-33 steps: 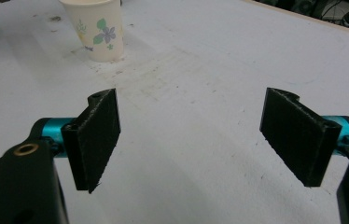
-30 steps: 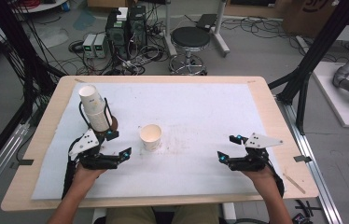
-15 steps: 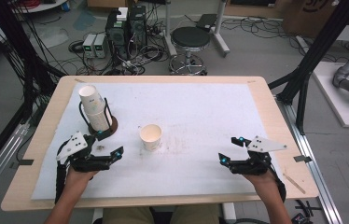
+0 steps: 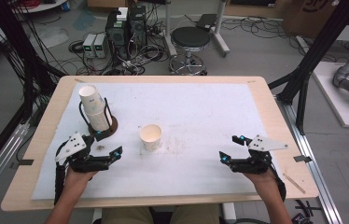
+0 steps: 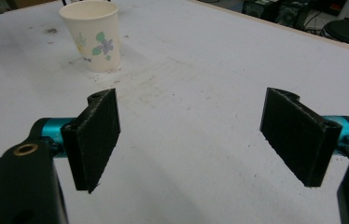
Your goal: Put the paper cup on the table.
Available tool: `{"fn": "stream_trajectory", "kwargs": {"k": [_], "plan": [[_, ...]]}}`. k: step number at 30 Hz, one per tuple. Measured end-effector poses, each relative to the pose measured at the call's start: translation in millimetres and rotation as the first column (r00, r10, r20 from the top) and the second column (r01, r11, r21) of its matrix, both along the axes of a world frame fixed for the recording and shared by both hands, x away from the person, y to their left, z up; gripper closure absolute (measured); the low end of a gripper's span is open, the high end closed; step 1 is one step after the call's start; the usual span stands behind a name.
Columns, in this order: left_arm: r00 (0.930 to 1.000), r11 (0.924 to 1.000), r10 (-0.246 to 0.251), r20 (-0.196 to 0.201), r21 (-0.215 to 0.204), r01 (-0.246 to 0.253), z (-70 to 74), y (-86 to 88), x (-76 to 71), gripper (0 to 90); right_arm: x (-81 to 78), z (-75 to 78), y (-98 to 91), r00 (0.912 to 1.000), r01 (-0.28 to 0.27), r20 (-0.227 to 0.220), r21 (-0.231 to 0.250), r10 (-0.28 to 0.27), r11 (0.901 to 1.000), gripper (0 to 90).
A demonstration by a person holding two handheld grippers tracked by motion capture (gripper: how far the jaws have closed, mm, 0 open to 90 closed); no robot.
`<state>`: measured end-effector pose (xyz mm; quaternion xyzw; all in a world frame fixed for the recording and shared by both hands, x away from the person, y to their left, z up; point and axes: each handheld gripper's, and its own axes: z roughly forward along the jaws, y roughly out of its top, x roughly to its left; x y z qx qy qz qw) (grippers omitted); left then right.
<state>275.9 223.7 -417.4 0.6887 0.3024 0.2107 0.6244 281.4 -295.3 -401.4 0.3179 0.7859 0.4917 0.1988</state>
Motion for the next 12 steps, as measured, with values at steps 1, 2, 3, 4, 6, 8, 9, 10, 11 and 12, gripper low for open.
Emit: {"fn": "stream_trajectory", "kwargs": {"k": [1,2,3,4,6,8,9,10,11,12], "plan": [[1.0,1.0,0.003,0.001,-0.002,-0.003,-0.3,-0.3,0.1,16.7,0.3,0.0,-0.5,1.0,-0.001,0.0,0.005,0.001,1.0,20.3],[1.0,1.0,0.004,0.001,-0.003,-0.004,-0.3,-0.5,0.2,16.8,0.2,-0.1,-0.9,1.0,0.001,-0.001,0.005,-0.001,1.0,20.2],[1.0,1.0,0.005,0.001,-0.004,-0.005,-0.3,-0.7,0.4,16.8,0.1,-0.1,-1.5,1.0,0.003,0.0,0.005,-0.003,1.0,20.2],[1.0,1.0,0.004,0.0,-0.004,-0.004,-0.2,-0.8,0.5,16.8,0.1,-0.1,-1.8,1.0,0.004,0.002,0.005,-0.004,1.0,20.3],[1.0,1.0,0.001,0.001,0.0,-0.001,-0.1,-1.1,1.1,16.8,0.2,-0.2,-2.1,1.0,0.005,0.003,0.008,-0.005,1.0,20.2],[1.0,1.0,0.003,0.001,-0.002,-0.003,-0.5,-2.1,1.6,16.8,0.2,-0.3,-2.3,1.0,0.009,0.001,0.012,-0.009,0.9999,20.2],[1.0,1.0,0.002,-0.002,0.001,-0.002,-0.8,-2.1,1.9,16.8,0.4,-0.2,-2.4,1.0,0.007,0.001,0.013,-0.007,0.9999,20.2],[1.0,1.0,0.0,-0.002,0.004,0.0,-1.1,-2.0,2.6,16.7,0.9,-0.3,-2.6,1.0,0.006,0.006,0.012,-0.006,0.9999,20.3],[1.0,1.0,-0.001,-0.005,0.004,0.001,-1.4,-2.1,2.8,16.7,1.0,-0.5,-2.4,1.0,0.008,0.005,0.015,-0.008,0.9999,20.3],[1.0,1.0,0.0,-0.007,0.004,0.0,-1.7,-2.0,3.2,16.8,1.2,-0.7,-2.5,1.0,0.007,0.001,0.015,-0.007,0.9999,20.3]]}}
